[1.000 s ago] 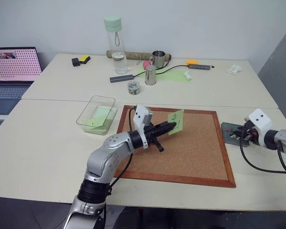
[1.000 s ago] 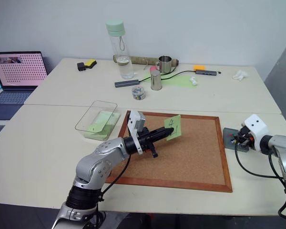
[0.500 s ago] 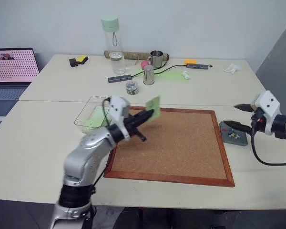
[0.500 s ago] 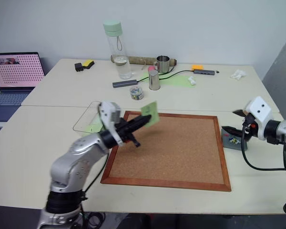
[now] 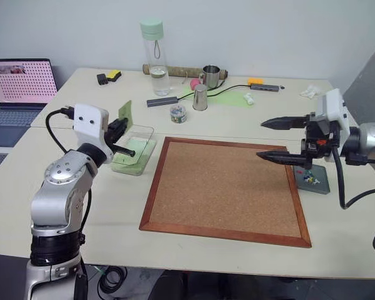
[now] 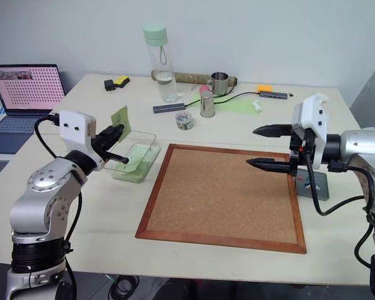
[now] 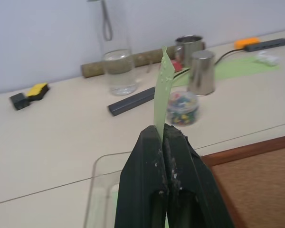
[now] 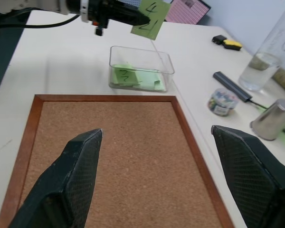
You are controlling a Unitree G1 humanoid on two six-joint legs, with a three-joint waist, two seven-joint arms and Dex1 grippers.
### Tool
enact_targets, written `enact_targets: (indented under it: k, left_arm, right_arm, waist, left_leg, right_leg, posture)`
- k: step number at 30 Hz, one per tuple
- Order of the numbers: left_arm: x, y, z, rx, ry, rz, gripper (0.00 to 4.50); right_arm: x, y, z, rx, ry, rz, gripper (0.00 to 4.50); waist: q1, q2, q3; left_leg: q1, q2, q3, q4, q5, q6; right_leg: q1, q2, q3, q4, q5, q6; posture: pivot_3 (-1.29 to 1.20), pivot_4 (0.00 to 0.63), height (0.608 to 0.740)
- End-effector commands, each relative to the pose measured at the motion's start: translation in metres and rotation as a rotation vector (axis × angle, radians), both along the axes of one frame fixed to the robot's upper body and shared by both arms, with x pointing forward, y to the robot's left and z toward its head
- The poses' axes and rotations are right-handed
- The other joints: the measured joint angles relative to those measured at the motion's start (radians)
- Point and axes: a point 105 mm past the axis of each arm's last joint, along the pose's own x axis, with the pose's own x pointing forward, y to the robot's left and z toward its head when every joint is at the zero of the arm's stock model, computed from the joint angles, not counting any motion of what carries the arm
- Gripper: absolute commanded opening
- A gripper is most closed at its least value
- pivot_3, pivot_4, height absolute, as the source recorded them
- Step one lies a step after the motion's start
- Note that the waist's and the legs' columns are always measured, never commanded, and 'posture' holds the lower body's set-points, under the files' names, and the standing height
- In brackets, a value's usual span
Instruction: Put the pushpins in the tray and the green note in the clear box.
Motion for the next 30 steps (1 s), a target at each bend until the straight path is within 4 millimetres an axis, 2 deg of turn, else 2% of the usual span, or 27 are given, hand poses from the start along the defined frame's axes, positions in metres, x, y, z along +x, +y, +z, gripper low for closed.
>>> enact_targets:
  k: [1, 2, 4, 12, 19, 22, 26, 27, 30]
  left_arm:
    - [0.007, 0.012, 0.006, 0.049, -0.035, 0.078, 0.00]
    - [0.009, 0.013, 0.005, 0.053, -0.032, 0.089, 0.00]
    - [0.011, 0.014, 0.004, 0.054, -0.030, 0.097, 0.32]
    - [0.010, 0.016, 0.014, 0.047, -0.052, 0.097, 1.89]
    - [-0.008, 0.023, 0.026, 0.102, -0.030, 0.047, 3.19]
    - [-0.023, 0.031, 0.022, 0.149, 0.058, -0.031, 3.27]
    - [-0.051, 0.053, 0.011, 0.352, 0.171, -0.131, 3.27]
    - [-0.057, 0.062, 0.008, 0.378, 0.203, -0.138, 3.27]
    - [-0.075, 0.105, -0.006, 0.470, 0.317, -0.086, 3.27]
  right_arm:
    - [-0.005, 0.006, 0.013, 0.011, -0.049, 0.031, 3.84]
    - [-0.005, 0.007, 0.013, 0.012, -0.048, 0.034, 3.84]
    - [-0.007, 0.008, 0.013, 0.013, -0.045, 0.038, 3.88]
    - [-0.008, 0.005, 0.013, 0.010, -0.037, 0.027, 3.88]
    - [-0.006, -0.003, 0.010, -0.007, -0.038, -0.018, 3.88]
    - [-0.004, -0.014, 0.003, -0.033, -0.029, -0.071, 3.88]
    - [-0.006, -0.036, -0.012, -0.095, -0.002, -0.151, 3.88]
    - [-0.007, -0.042, -0.016, -0.110, 0.006, -0.170, 3.88]
    - [-0.010, -0.068, -0.028, -0.156, 0.022, -0.249, 3.88]
  waist:
    - [-0.001, 0.000, 0.000]
    - [-0.001, 0.000, 0.000]
    - [-0.002, 0.000, 0.000]
    - [-0.002, 0.000, 0.000]
    - [-0.003, 0.000, 0.000]
    - [-0.005, 0.000, 0.000]
    - [-0.006, 0.001, 0.000]
    - [-0.005, 0.001, 0.000]
    - [-0.004, 0.001, 0.000]
  left_leg:
    - [-0.001, 0.000, 0.000, 0.000, 0.000, 0.000]
    - [-0.001, 0.000, 0.000, 0.000, 0.000, 0.000]
    - [-0.002, 0.000, 0.000, -0.001, 0.000, 0.000]
    - [-0.006, 0.000, 0.001, 0.000, 0.001, -0.001]
    - [-0.007, 0.001, 0.001, 0.000, 0.001, -0.001]
    - [-0.007, 0.001, 0.002, 0.000, 0.001, -0.001]
    - [-0.007, 0.001, 0.002, -0.001, 0.000, -0.001]
    - [-0.007, 0.001, 0.002, -0.001, 0.000, -0.001]
    - [-0.007, 0.001, 0.002, -0.001, 0.000, 0.000]
  right_leg:
    - [-0.001, 0.000, 0.000, 0.000, 0.000, 0.000]
    - [-0.001, 0.000, 0.000, 0.000, 0.000, 0.000]
    - [-0.004, 0.000, 0.000, 0.002, 0.000, 0.000]
    - [-0.008, 0.000, 0.000, 0.003, 0.001, -0.002]
    - [-0.009, 0.000, 0.000, 0.003, 0.001, -0.002]
    - [-0.010, 0.000, 0.000, 0.003, 0.001, -0.002]
    - [-0.010, 0.000, 0.001, 0.002, 0.001, -0.002]
    - [-0.010, 0.000, 0.001, 0.002, 0.001, -0.002]
    - [-0.010, 0.000, 0.001, 0.001, 0.000, -0.003]
  posture:
    - [0.00, 0.150, 0.740]
    - [0.00, 0.150, 0.740]
    - [0.00, 0.150, 0.740]
    - [0.00, 0.150, 0.740]
    - [0.00, 0.150, 0.740]
    - [0.00, 0.150, 0.740]
    - [0.00, 0.150, 0.740]
    - [0.00, 0.150, 0.740]
    - [0.00, 0.150, 0.740]
